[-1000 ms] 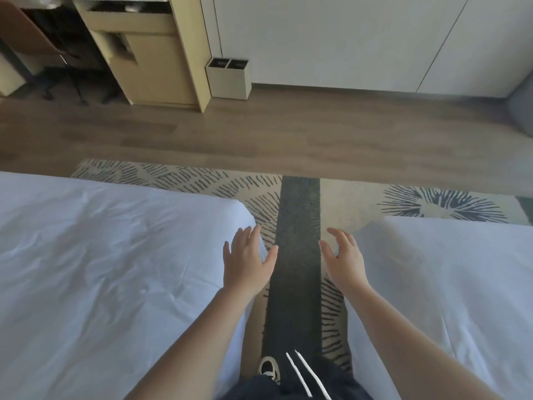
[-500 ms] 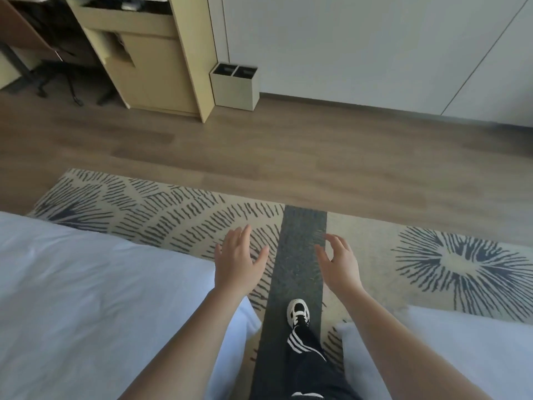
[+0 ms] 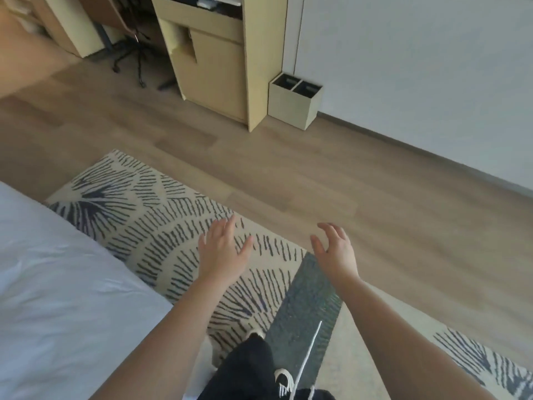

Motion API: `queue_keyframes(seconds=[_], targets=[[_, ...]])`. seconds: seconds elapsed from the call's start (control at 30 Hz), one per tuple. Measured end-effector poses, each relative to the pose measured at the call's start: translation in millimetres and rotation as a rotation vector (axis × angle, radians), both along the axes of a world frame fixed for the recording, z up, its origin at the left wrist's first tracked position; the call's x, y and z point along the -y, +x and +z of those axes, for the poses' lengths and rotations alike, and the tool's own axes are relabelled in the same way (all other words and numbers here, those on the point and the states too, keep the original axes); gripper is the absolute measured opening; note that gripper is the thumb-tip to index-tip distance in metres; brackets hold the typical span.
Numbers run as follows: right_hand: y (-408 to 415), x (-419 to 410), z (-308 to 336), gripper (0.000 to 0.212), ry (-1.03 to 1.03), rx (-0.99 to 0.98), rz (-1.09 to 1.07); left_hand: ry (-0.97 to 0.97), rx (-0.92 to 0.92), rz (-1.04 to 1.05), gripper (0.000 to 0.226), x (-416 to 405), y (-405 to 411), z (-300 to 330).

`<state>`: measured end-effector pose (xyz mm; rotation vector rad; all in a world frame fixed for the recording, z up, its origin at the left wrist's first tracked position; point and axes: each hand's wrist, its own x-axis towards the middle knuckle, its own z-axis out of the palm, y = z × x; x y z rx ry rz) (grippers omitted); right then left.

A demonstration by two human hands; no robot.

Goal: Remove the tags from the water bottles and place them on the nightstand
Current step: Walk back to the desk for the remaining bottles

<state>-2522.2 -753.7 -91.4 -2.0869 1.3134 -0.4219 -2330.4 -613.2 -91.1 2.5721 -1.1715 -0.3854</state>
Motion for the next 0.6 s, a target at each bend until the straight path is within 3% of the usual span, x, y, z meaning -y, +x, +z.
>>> queue_keyframes(seconds=[0.23,0.6], targets=[[131,76,-10,0.04,0.014,-0.007,0.221,0.015,0.028,0.197,0.069,46,103,-6],[409,214,12,0.037,-0.046,0.049,0.479,-0.011,0.039,0.402,0.071,156,328,13]])
